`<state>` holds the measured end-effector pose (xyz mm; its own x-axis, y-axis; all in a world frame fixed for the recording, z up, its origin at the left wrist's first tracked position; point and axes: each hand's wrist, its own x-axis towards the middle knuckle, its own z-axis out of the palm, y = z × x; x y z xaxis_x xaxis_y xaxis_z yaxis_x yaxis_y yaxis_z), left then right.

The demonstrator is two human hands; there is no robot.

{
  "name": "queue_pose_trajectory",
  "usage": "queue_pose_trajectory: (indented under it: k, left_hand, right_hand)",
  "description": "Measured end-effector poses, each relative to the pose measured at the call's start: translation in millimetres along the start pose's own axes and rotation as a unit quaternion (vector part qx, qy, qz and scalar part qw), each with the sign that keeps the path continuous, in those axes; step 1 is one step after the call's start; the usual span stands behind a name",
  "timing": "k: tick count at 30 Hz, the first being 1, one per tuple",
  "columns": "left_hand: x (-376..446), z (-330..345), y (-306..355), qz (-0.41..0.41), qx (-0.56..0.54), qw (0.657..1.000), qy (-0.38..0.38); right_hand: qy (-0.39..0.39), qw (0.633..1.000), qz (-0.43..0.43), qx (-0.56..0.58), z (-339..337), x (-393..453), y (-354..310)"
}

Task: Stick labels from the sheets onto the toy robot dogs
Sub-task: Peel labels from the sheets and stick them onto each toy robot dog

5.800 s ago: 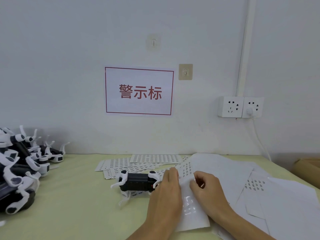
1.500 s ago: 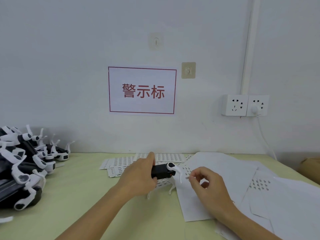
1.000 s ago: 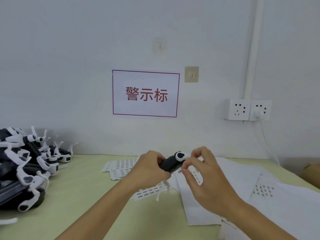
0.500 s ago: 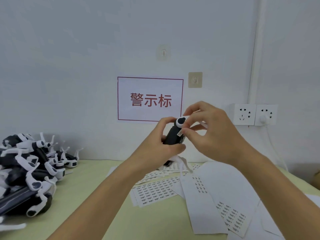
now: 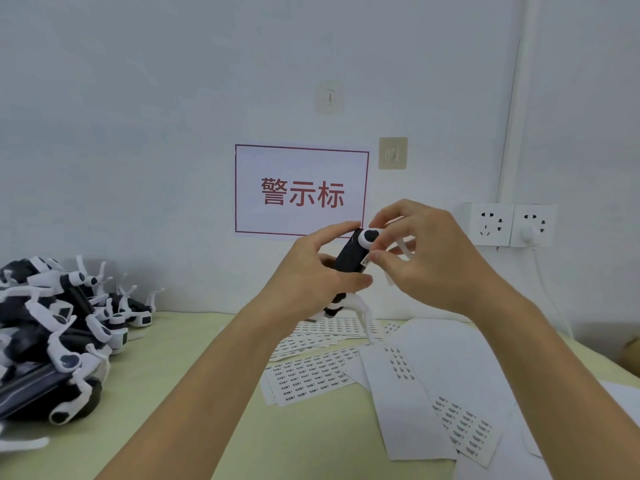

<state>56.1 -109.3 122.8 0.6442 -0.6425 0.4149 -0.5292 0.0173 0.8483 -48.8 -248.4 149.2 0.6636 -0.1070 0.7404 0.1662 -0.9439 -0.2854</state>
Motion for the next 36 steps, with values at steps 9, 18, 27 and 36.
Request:
queue_pose_trajectory:
  k: [9, 18, 27, 36]
  left_hand:
    - [1, -3, 1, 0.001, -0.020, 1.000, -0.011]
    - [0, -3, 1, 0.010, -0.014, 1.000, 0.001]
    - [1, -2, 0, 0.029, -0.033, 0.999, 0.011]
    - [2, -2, 1, 0.035, -0.039, 0.998, 0.020]
  right_hand:
    - [0.020, 1.000, -0.005, 0.000, 4, 0, -1]
    - [0.039, 0.999, -0.003, -0.028, 11, 0, 3]
    - [0.064, 0.997, -0.011, -0.029, 14, 0, 1]
    - [0.070, 0.997, -0.018, -0.032, 15, 0, 1]
